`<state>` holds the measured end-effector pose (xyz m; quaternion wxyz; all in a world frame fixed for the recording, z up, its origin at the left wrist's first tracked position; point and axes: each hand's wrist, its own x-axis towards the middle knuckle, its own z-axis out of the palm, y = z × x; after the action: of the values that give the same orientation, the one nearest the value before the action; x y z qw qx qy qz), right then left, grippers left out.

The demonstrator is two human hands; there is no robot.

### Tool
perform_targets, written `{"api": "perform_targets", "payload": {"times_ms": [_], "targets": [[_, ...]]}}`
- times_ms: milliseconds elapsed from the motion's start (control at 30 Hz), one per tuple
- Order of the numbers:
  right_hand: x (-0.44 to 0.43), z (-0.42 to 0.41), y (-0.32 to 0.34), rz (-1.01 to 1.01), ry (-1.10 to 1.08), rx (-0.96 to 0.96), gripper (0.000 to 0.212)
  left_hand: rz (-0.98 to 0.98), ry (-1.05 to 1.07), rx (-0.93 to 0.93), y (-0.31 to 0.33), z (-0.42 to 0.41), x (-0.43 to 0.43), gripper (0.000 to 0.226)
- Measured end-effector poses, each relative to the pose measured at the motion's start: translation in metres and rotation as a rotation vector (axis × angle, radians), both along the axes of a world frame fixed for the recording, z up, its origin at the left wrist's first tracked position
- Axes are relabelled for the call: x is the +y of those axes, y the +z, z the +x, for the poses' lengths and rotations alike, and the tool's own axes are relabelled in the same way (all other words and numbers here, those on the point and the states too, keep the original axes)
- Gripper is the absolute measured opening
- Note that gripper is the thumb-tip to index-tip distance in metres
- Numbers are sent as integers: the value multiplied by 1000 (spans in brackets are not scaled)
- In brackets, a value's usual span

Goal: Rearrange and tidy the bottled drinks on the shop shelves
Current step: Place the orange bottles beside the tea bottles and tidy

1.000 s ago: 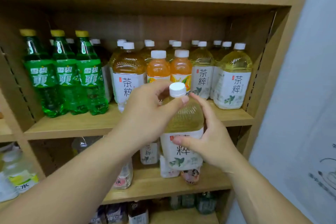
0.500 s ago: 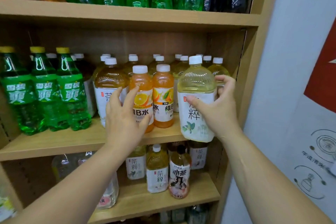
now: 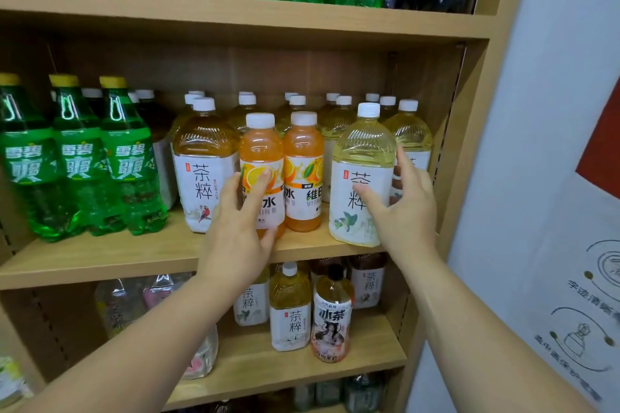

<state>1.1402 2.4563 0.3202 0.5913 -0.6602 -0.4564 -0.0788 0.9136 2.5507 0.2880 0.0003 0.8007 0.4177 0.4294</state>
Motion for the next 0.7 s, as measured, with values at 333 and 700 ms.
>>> {"api": "perform_targets", "payload": {"times_ms": [333, 700], "targets": [[4, -2, -1, -111, 23, -59, 92, 55, 6, 62, -11, -3, 6, 86], [17, 12, -26, -267, -209, -837, 82, 13, -56, 120, -13, -12, 17, 90]]}}
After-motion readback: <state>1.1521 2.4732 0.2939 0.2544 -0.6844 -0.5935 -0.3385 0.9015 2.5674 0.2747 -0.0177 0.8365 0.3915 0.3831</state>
